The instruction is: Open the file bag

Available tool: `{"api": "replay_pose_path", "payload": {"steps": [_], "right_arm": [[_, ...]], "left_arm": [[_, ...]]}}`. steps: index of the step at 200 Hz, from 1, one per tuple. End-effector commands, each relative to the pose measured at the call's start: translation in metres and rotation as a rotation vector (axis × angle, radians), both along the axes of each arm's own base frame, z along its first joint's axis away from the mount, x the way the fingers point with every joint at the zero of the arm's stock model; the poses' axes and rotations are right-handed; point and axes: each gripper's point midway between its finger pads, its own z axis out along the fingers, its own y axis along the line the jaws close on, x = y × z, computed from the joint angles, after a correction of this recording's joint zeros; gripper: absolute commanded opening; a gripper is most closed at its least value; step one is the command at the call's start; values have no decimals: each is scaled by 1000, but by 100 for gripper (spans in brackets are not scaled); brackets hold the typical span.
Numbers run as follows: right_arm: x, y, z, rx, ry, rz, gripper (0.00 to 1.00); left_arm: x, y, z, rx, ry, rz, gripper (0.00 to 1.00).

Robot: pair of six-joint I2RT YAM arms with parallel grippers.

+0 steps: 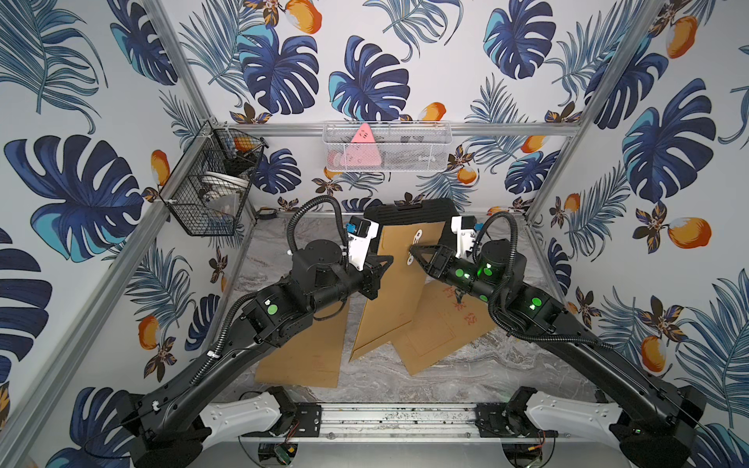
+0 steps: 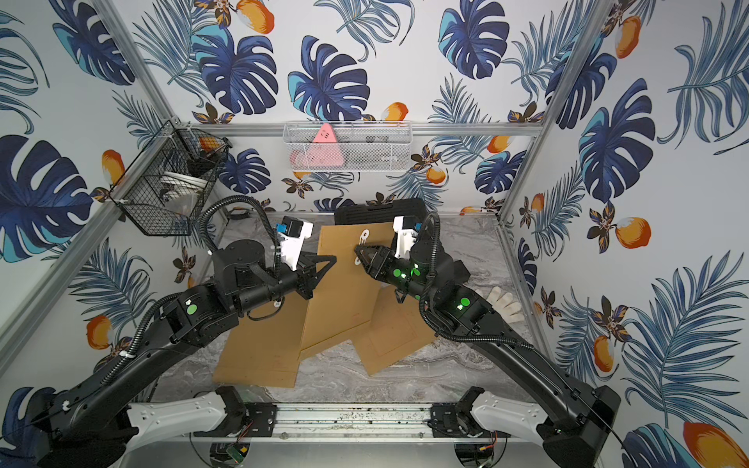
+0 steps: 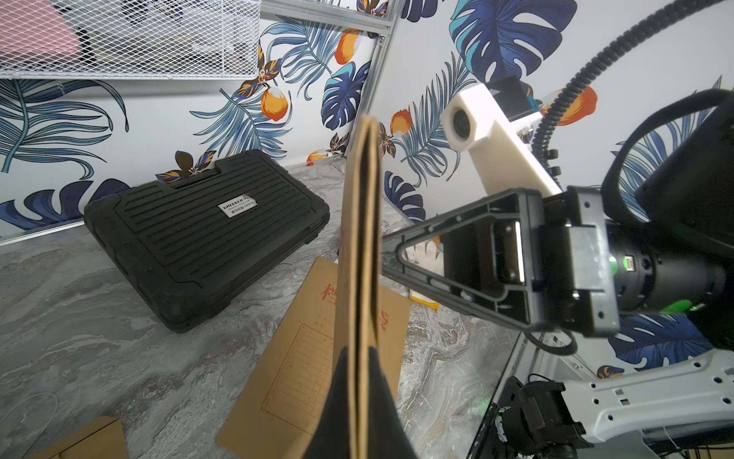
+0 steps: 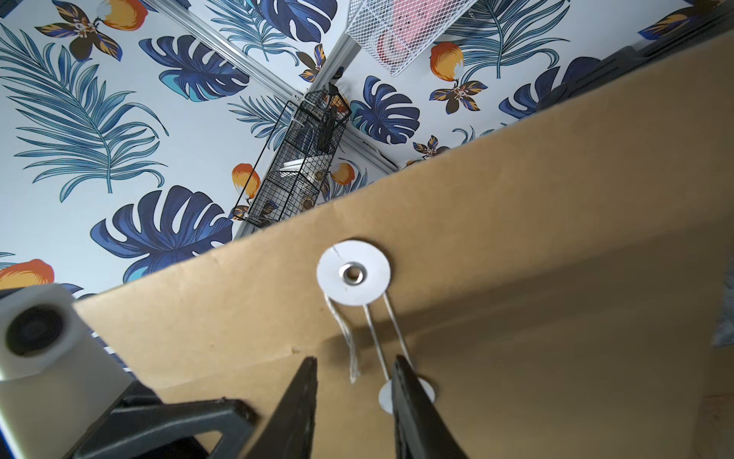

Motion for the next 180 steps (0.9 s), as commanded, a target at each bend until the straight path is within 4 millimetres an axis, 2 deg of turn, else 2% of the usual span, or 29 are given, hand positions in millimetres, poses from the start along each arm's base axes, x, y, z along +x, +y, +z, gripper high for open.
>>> {"api": "replay_pose_path", "payload": {"steps": [1,25,107,180], "right_arm": [[-1,1,14,46,-31,5,28],[0,1,14,46,-30,5,23],[3,5,5,34,-4,4,20],[1,10,9,65,-19,34,15]], "left_arm": [[0,-3,12,-25,-35,-11,0],[0,-3,12,-24,-36,-13,0],[-2,-7,16,-30,-46,-36,0],[-8,-12,17,-48,-40,-78,0]]}}
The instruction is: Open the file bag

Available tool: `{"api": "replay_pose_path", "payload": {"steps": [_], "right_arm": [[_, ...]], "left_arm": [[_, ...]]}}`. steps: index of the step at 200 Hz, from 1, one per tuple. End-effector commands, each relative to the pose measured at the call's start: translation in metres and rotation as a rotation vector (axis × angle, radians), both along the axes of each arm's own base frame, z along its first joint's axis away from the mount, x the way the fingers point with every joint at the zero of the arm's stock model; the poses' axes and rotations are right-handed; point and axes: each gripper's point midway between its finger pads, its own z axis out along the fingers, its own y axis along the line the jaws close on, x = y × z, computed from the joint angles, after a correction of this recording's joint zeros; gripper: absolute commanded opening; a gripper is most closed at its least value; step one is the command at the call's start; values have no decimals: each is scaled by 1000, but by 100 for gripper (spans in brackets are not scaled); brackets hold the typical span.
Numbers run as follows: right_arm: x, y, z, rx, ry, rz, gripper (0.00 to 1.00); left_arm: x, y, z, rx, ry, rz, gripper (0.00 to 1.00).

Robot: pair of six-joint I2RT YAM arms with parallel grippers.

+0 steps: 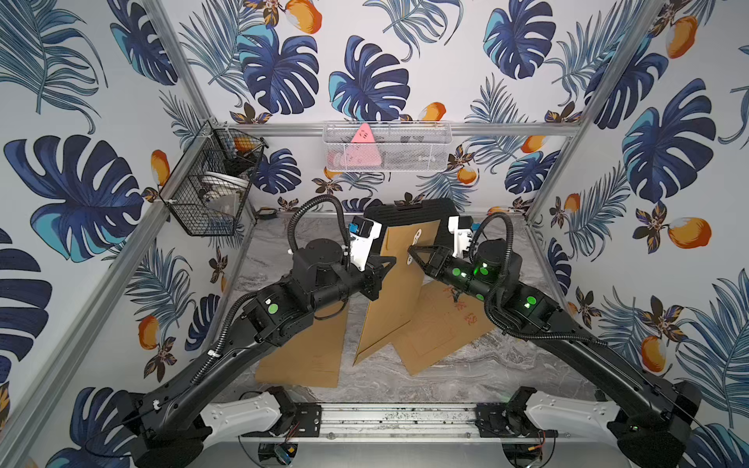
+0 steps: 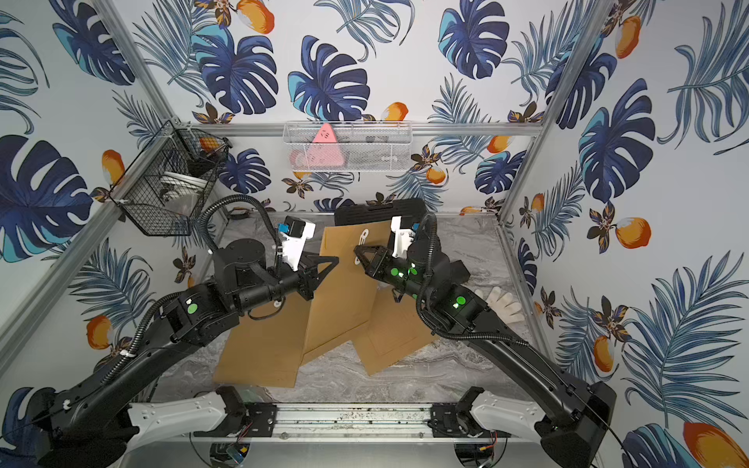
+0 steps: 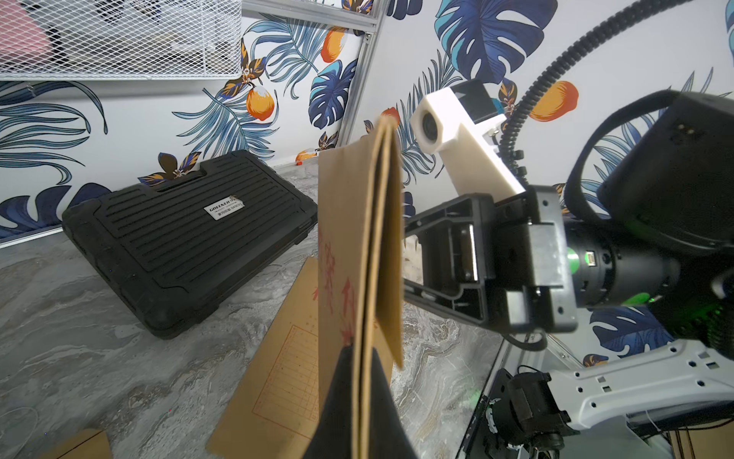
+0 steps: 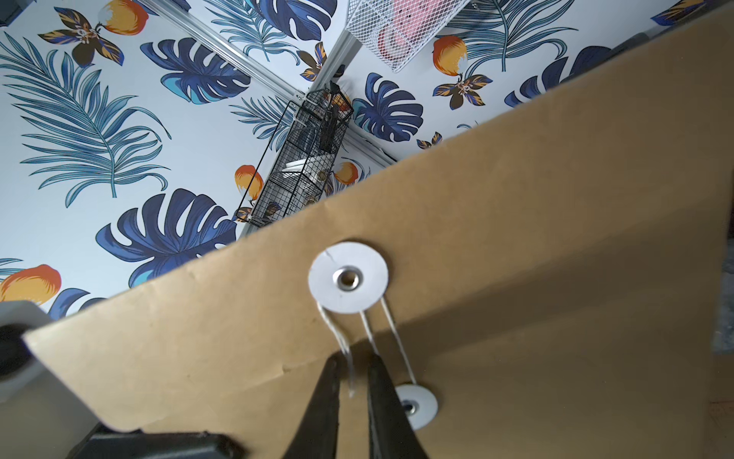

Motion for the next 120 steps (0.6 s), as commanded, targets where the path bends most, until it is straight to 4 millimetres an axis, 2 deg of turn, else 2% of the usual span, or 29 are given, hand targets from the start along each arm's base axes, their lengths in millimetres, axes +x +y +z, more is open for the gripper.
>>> {"api": "replay_pose_path", "payload": {"steps": [1,71,120], "right_arm": [[-2,4,14,47,-34,22,15],[-3,2,15,45,-41,20,0],[-6,-8,18,16,-69,-10,0]], "left_arm": [[-3,-5,13,-39,-37,-32,0],[-4,-4,12,-39,-36,-34,0],[-2,2,9,17,-47,-7,0]]}}
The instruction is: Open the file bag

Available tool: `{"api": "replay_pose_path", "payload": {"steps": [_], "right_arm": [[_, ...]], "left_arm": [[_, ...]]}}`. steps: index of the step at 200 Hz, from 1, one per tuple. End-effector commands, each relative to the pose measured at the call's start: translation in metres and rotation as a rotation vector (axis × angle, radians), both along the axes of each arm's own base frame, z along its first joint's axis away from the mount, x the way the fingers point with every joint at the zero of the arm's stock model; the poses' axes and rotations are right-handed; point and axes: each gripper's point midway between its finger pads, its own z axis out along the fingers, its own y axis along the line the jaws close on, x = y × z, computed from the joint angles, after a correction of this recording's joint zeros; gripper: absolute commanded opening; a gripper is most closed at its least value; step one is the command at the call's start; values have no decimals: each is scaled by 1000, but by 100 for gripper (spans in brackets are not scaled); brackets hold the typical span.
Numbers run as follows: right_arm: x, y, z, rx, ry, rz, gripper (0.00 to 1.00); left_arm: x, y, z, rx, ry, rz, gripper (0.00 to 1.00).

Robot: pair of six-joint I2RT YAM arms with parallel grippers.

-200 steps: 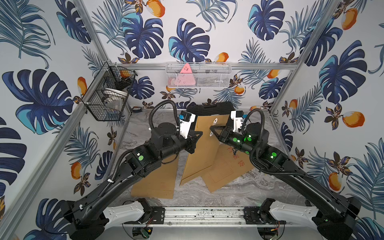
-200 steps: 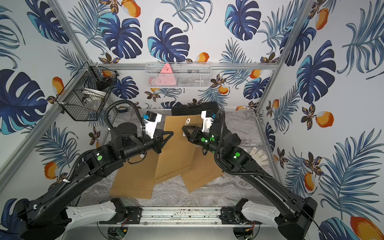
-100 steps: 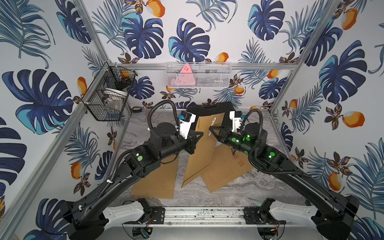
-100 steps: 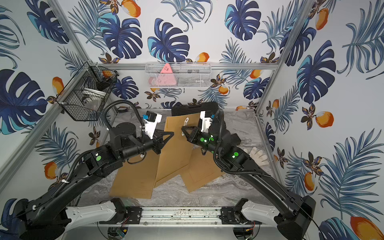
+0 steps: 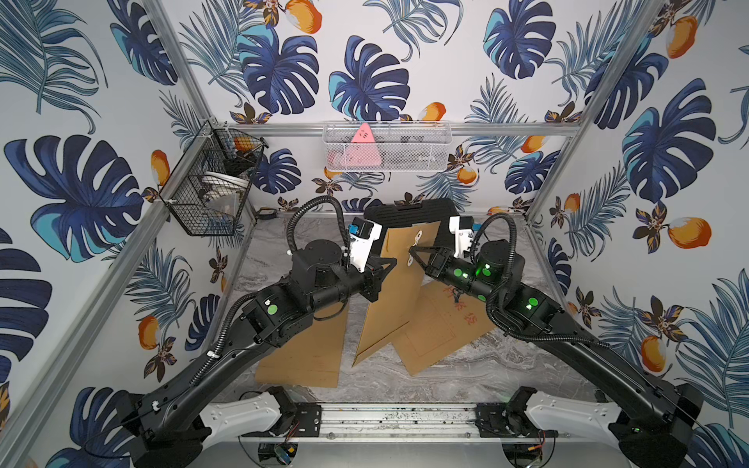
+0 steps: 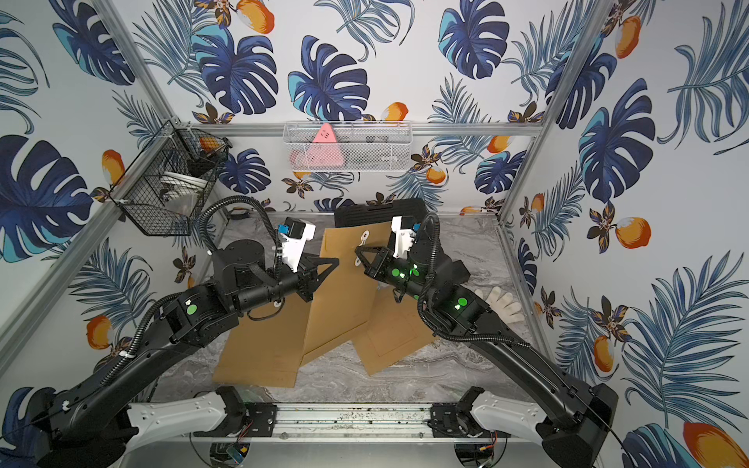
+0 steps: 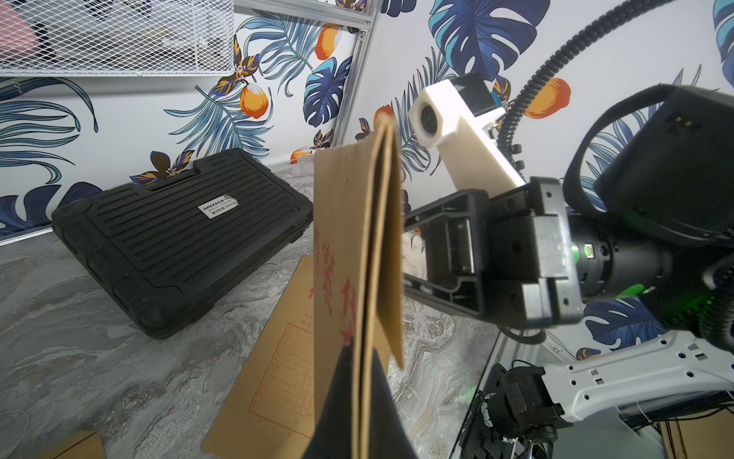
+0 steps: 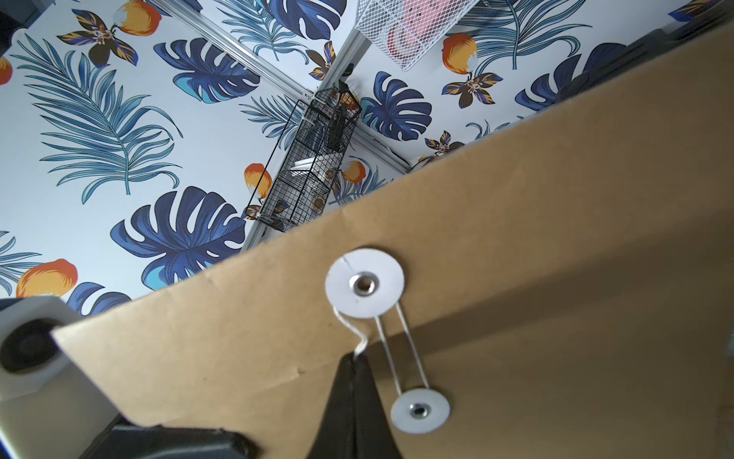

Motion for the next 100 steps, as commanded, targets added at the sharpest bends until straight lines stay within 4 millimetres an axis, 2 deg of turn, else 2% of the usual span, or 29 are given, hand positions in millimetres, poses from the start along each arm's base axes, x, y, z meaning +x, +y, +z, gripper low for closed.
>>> {"api": "replay_pose_path", "payload": {"steps": [1,100], "right_arm": [[-1,-5,9,-5,-47,-17,0],[-6,-17,8,-199,-139,-15,0]], "left_arm": [[1,2,9,20,-48,4,0],[1,7,1,197,-66,-19,0]]}}
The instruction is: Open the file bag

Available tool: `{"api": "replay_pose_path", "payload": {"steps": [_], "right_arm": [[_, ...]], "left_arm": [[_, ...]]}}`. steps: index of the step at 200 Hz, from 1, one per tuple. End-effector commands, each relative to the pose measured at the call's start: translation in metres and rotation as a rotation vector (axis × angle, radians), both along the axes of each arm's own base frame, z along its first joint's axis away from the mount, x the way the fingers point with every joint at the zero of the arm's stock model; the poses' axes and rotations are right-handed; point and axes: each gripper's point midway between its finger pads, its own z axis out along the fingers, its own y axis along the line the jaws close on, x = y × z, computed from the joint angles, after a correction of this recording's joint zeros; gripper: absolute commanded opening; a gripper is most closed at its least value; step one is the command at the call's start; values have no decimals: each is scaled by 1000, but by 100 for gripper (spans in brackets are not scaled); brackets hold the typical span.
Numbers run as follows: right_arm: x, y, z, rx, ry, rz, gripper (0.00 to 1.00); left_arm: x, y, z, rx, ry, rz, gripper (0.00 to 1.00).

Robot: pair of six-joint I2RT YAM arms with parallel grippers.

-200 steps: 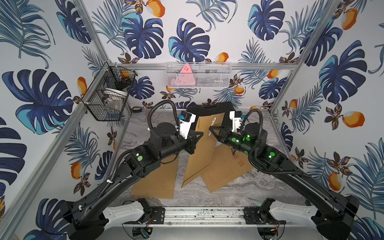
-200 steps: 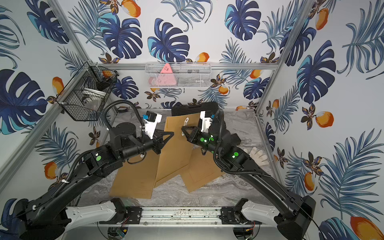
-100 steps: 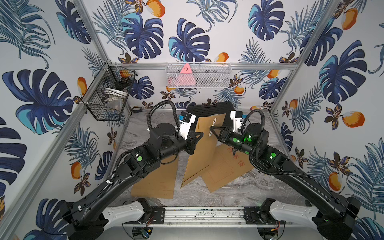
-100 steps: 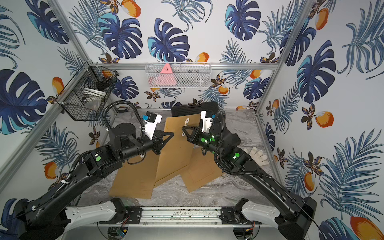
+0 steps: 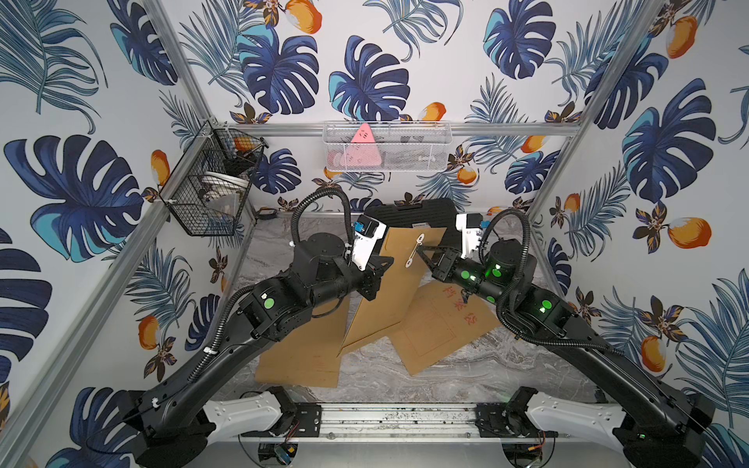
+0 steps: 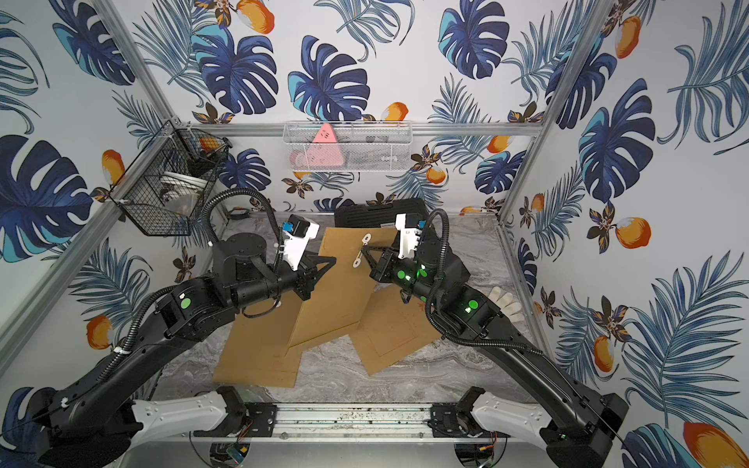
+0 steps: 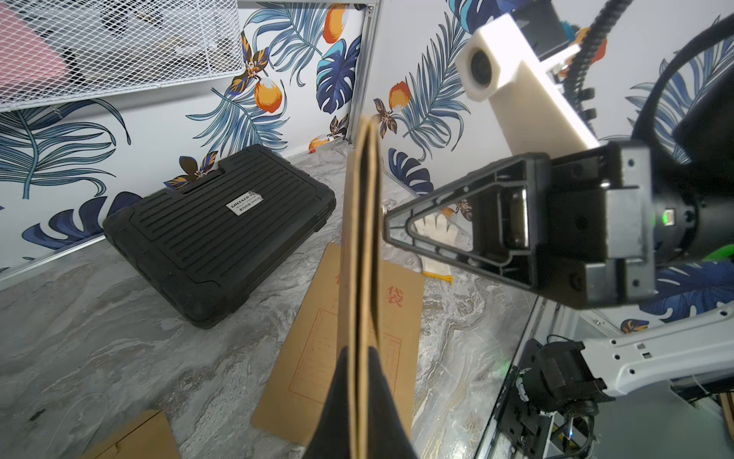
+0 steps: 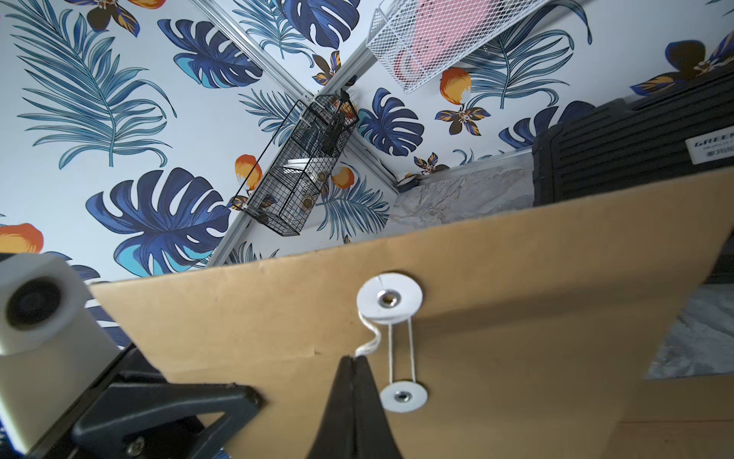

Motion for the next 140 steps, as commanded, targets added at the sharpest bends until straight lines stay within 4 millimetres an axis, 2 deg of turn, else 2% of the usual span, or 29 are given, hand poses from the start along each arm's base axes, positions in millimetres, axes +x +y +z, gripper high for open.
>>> {"api": "replay_pose_path", "payload": {"steps": [1,70,140], "right_arm": [[1,-4,-1,-69,-35,-9,0],[-4,-1,3,-201,-86,51,0],[1,-15,4,-296,-113,17,0]], "left_arm": [[-1,1,0,47,-26,-19,0],[-10,0,-3,139,-19,-87,0],[-15,0,-3,184,-18,-125,0]]}}
